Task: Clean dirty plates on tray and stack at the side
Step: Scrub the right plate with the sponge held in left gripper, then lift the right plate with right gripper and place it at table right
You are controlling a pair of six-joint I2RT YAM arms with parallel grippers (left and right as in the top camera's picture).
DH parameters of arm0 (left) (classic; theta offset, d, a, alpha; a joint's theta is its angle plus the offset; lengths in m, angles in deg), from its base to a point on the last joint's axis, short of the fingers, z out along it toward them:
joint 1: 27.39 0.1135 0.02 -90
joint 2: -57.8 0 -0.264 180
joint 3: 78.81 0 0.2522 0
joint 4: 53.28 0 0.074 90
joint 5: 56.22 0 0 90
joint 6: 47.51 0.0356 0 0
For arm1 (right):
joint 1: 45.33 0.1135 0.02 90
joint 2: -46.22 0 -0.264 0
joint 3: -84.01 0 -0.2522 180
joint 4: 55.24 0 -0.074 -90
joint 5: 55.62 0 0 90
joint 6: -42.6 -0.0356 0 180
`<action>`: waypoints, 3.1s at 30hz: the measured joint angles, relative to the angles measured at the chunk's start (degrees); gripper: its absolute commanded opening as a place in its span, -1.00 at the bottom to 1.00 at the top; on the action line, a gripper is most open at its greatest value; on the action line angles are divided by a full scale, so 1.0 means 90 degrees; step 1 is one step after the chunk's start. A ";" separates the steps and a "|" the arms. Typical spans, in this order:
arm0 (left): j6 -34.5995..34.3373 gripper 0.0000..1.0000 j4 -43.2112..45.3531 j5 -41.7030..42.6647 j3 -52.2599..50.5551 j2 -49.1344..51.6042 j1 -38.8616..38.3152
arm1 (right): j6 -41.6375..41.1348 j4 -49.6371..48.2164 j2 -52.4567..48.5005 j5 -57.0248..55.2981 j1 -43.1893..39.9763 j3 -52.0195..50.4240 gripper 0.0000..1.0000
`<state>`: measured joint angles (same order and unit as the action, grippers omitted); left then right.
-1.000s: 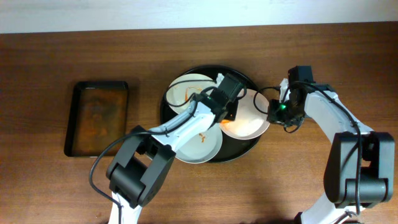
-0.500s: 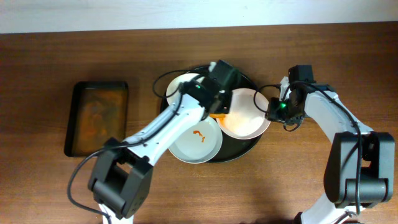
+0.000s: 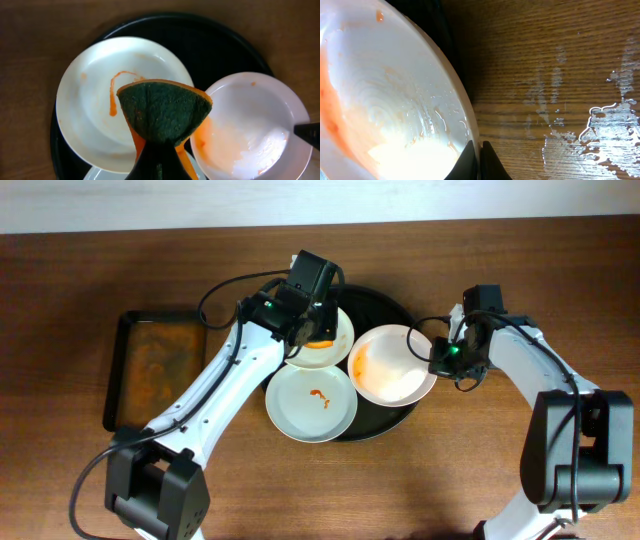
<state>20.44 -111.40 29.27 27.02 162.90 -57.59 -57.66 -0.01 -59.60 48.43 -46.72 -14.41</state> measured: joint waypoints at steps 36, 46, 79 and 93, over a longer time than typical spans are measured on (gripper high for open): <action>0.0000 -0.99 -0.0238 0.0121 0.0000 0.0000 0.0651 | -0.0024 0.1302 0.1438 -0.8480 0.3866 0.1083 -0.92; 0.0000 -0.99 -0.0335 0.0121 0.0000 0.0000 0.0651 | -0.0027 0.1302 0.1438 -0.9299 0.4243 0.1083 -0.92; 0.0000 -0.99 -0.0483 0.0124 0.0000 0.0000 0.0651 | -0.1192 0.1144 0.0862 -0.3162 -0.2169 0.1083 -0.92; 0.0000 -1.00 -0.0481 0.0121 0.0000 0.0000 0.0651 | -0.0211 0.1030 0.0595 -0.0981 -0.2295 0.1083 0.34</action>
<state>20.44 -115.73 30.36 27.02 162.90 -51.73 -59.56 9.26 -54.24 39.60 -67.37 -4.67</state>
